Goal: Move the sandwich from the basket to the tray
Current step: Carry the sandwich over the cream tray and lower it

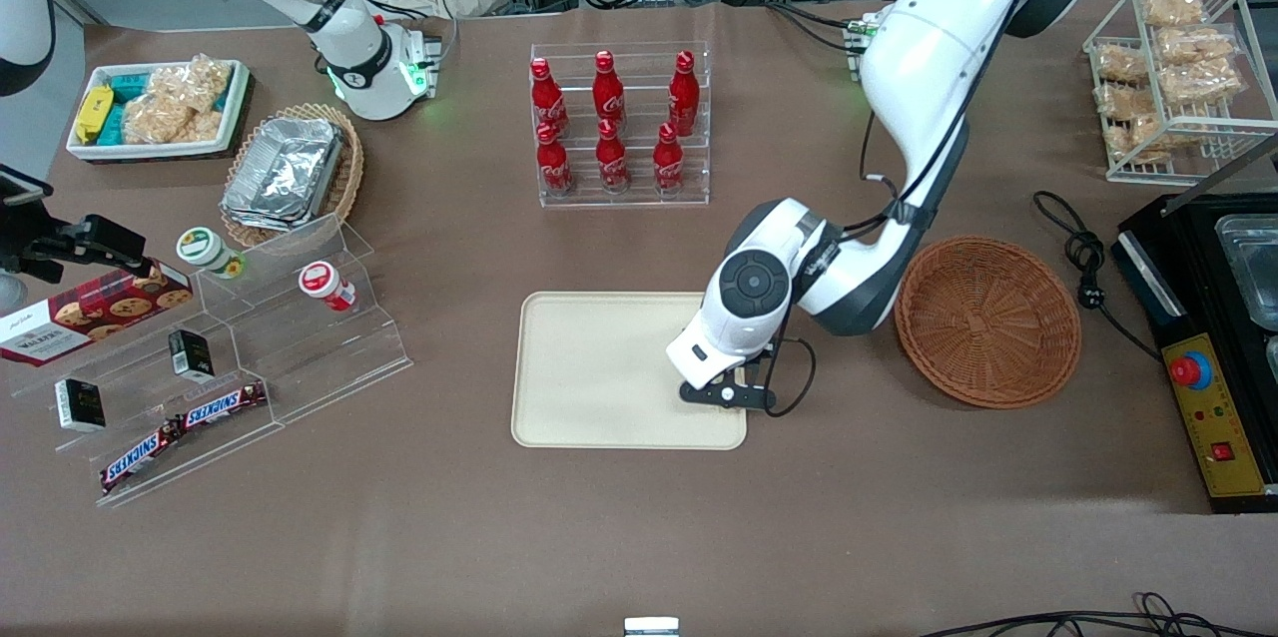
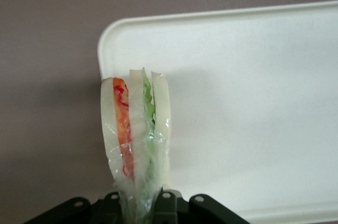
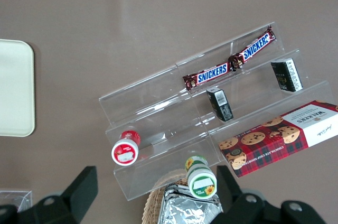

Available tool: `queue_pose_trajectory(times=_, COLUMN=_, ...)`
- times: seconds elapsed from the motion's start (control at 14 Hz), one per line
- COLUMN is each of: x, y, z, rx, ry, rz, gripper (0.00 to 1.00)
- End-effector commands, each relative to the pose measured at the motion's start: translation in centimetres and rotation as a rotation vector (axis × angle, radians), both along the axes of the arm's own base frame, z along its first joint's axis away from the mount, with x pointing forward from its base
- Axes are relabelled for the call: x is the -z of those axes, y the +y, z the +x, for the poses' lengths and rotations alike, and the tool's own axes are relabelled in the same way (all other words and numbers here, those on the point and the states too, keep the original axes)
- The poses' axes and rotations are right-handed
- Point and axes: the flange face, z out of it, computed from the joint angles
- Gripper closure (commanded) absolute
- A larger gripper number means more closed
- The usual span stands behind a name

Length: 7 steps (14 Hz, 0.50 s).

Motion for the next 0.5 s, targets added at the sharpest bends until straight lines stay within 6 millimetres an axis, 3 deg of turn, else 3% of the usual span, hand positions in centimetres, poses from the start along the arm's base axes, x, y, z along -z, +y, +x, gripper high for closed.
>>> queue_pose_trajectory(times=0.0, x=2.5, y=-2.1, z=-0.6, rx=0.001, ry=-0.019, rz=-0.010, gripper=0.94)
queue_pose_trajectory(times=0.07, x=2.7, y=-2.0, z=-0.5, rx=-0.002, ry=-0.022, rz=-0.017, gripper=0.74)
queue_pose_trajectory(times=0.21, x=2.1, y=-1.7, z=-0.3, rx=-0.016, ry=-0.017, rz=-0.023, gripper=0.00)
queue_pose_trajectory(times=0.43, x=-0.2, y=-0.6, z=-0.3, rx=-0.059, ry=0.021, rz=0.023, gripper=0.01)
